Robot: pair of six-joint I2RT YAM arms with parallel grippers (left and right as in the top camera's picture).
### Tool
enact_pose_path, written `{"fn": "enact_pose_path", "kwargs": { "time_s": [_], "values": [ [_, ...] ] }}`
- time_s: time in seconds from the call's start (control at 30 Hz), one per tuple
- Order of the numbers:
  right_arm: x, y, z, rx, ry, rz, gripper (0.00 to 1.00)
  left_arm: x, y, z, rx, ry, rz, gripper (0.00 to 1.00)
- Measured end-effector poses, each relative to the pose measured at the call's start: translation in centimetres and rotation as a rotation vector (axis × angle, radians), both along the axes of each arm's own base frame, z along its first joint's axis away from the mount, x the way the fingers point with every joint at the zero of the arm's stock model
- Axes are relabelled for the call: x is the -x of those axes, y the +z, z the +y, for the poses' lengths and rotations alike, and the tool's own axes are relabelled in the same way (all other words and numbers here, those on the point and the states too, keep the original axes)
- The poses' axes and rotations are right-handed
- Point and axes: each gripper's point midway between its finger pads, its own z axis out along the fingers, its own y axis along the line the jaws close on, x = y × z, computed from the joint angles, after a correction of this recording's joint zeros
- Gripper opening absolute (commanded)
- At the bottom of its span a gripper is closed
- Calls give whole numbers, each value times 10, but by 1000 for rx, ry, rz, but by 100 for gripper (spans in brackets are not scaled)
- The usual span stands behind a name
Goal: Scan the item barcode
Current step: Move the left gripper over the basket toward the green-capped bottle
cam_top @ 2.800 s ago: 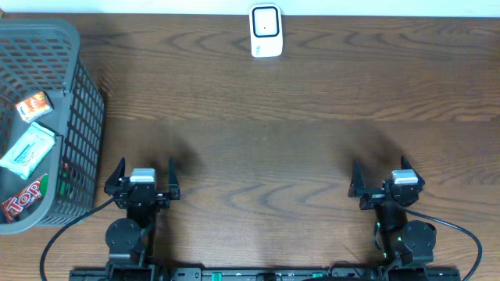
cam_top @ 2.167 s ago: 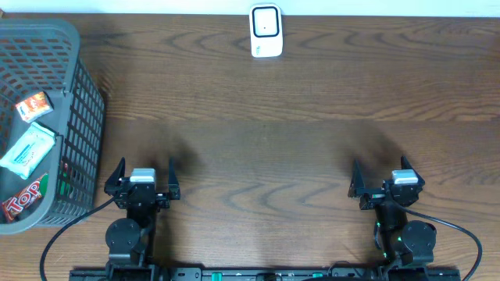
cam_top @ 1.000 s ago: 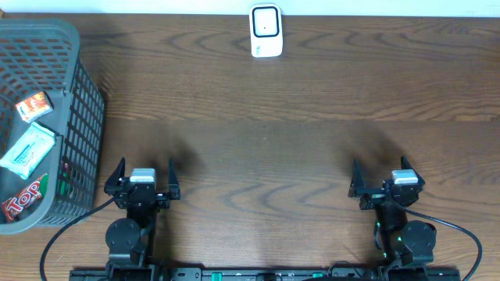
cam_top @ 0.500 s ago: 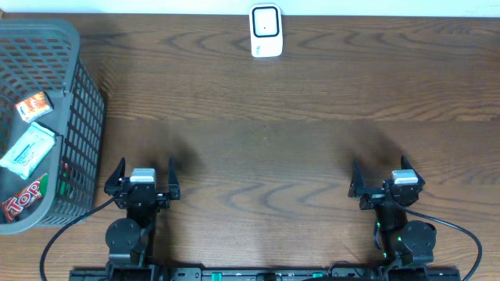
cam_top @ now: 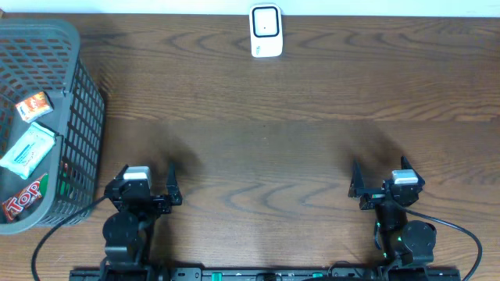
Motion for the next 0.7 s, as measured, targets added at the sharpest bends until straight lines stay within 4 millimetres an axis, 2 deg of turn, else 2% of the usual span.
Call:
{"fn": "enact_pose_path", "kwargs": {
  "time_s": [0.23, 0.47, 0.7],
  "values": [
    [0, 0, 0, 0, 0, 0, 99, 5, -11, -2, 14, -4, 196, 98],
    [0, 0, 0, 0, 0, 0, 99, 5, -20, -25, 77, -125, 265, 98],
    [0, 0, 0, 0, 0, 0, 99, 15, -29, -44, 128, -222, 320, 98]
  ]
}}
